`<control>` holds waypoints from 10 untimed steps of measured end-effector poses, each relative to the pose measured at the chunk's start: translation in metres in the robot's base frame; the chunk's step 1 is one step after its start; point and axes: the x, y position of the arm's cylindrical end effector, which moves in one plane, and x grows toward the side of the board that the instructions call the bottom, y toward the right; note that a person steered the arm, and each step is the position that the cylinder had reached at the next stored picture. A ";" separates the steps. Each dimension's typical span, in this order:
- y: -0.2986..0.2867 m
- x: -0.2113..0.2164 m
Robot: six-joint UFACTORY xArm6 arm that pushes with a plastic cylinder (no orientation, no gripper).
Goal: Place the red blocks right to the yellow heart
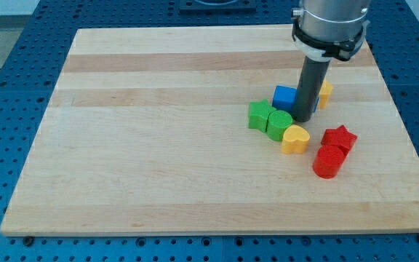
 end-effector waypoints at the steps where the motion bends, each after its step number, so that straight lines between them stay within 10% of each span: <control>1: 0.000 0.004; 10: 0.137 0.064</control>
